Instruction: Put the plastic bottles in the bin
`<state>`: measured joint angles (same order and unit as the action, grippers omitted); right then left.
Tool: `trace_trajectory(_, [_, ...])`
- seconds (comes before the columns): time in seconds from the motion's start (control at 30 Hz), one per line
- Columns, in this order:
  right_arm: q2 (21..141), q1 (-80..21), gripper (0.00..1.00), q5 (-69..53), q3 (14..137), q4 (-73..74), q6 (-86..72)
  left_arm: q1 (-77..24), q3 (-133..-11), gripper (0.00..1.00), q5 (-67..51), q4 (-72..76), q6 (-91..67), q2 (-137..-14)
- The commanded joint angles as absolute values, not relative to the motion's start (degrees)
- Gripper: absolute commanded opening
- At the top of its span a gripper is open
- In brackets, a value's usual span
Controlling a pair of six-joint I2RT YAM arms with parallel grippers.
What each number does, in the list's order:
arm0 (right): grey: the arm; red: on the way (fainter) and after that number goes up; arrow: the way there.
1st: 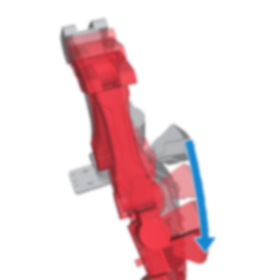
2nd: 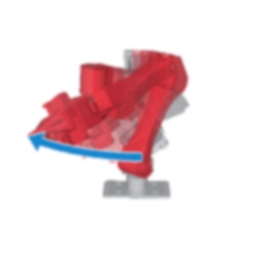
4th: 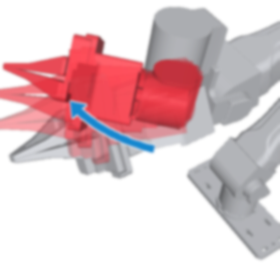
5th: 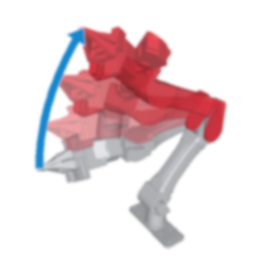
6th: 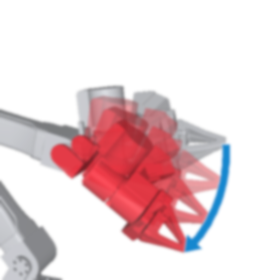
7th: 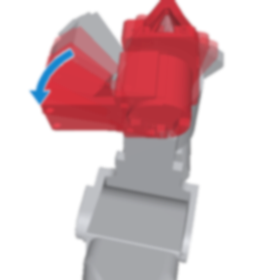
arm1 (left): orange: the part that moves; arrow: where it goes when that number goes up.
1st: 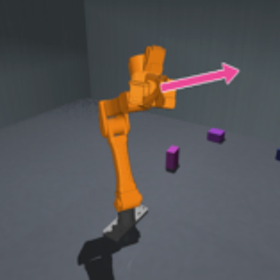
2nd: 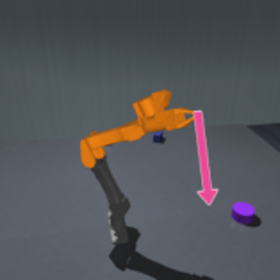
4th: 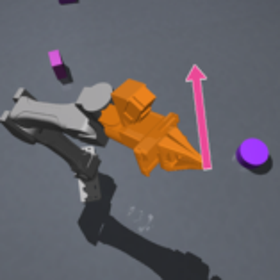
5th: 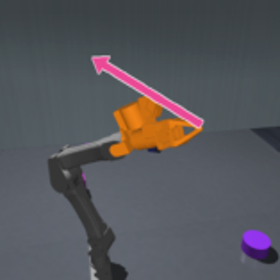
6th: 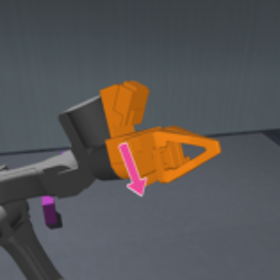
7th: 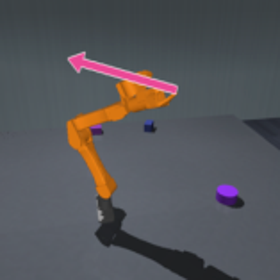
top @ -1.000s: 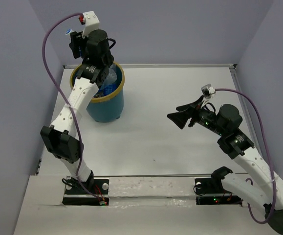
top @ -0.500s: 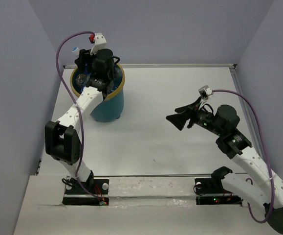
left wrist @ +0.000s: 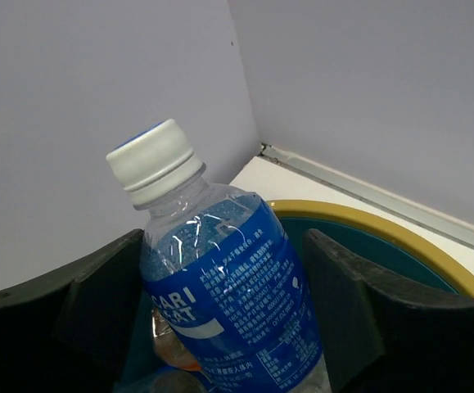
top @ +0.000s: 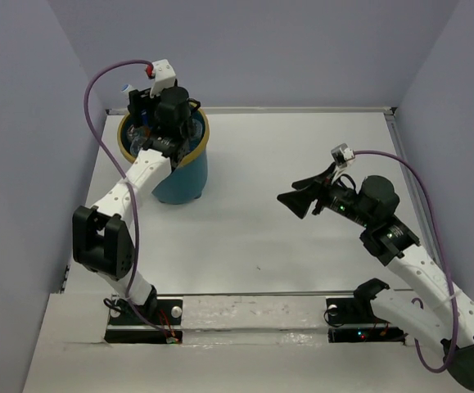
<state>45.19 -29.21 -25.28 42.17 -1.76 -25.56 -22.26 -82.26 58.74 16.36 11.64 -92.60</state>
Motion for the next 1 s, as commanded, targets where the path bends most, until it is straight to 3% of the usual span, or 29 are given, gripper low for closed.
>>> trace_trajectory(0.0, [45.4, -28.8, 0.86, -26.0, 42.9, -5.9, -26.1, -22.1, -84.5, 0.97, 58.3, 8.4, 7.1, -91.3])
trace_trajectory(0.63, [47.9, -28.8, 0.87, -24.7, 47.5, -6.3, -26.1, -26.6, -90.3, 0.99, 44.1, -6.4, -8.6, -78.2])
trace_trajectory(0.77, [48.4, -28.8, 0.88, -23.9, 51.1, -5.8, -25.7, -28.3, -88.4, 0.99, 30.4, -6.7, -14.0, -69.4])
trace_trajectory(0.87, [47.2, -28.8, 1.00, -21.2, 52.7, -4.8, -25.3, -30.2, -85.1, 0.99, 23.8, -5.4, -16.9, -63.6])
trace_trajectory(0.97, [45.4, -28.8, 1.00, -19.5, 56.0, -2.0, -21.6, -30.8, -79.3, 0.99, 14.2, -3.5, -20.6, -52.6])
